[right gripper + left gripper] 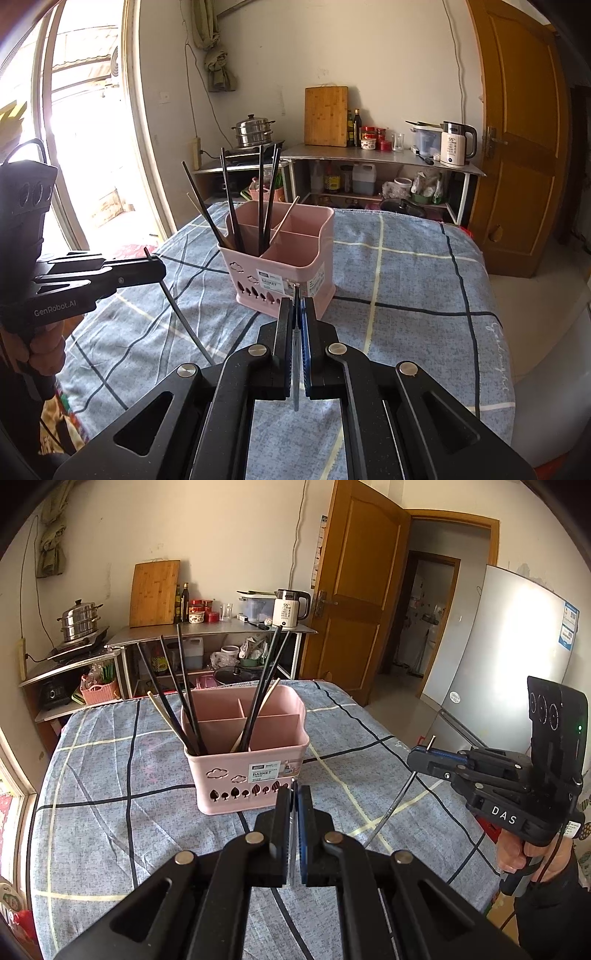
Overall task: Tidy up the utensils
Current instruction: 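Lift the left gripper's metal chopstick into the basket while the right gripper does likewise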
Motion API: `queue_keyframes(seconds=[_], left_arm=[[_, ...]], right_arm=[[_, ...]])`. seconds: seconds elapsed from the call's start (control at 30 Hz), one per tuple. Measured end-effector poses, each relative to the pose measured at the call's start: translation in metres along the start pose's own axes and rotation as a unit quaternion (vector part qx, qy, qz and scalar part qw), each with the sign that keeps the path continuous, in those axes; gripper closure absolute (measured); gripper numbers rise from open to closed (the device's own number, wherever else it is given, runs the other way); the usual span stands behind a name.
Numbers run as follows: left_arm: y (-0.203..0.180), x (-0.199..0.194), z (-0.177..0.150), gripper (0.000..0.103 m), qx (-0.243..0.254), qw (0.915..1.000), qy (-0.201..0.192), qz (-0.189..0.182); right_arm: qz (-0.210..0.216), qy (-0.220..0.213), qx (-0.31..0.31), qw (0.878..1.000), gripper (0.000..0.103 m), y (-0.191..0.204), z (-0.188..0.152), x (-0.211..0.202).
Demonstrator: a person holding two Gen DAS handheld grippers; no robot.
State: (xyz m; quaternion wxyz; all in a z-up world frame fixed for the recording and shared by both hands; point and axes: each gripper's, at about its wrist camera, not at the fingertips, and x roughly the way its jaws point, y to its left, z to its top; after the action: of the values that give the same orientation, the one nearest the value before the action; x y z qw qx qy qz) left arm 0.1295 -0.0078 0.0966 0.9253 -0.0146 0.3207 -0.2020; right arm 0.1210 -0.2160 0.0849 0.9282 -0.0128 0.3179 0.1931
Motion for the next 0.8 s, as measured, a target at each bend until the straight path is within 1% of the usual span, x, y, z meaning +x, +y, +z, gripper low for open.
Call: queue_keyframes(seconds=[0.17,0.3,0.43,0.57,0.8], left_arm=[[0.010,-0.008,0.008,0.099,-0.005,1.0000,-0.005,0.007],[0.016,-0.017,0.021,0.099,-0.003,0.9998,-0.015,0.014],[0.022,-0.026,0.041,0.099,-0.001,0.9994,-0.031,0.019],[0.029,-0.032,0.062,0.099,0.000,0.9986,-0.046,0.025],[0.044,-0.031,0.098,0.099,-0.001,0.9974,-0.063,0.035]], right_arm=[[0.007,-0.006,-0.006,1.000,0.099,0.007,0.009,0.002],[0.012,-0.013,-0.013,1.000,0.099,0.013,0.020,0.005],[0.021,-0.024,-0.015,0.999,0.099,0.020,0.034,0.008],[0.030,-0.041,-0.022,0.999,0.099,0.029,0.055,0.012],[0.040,-0.072,-0.027,0.996,0.099,0.043,0.090,0.023]])
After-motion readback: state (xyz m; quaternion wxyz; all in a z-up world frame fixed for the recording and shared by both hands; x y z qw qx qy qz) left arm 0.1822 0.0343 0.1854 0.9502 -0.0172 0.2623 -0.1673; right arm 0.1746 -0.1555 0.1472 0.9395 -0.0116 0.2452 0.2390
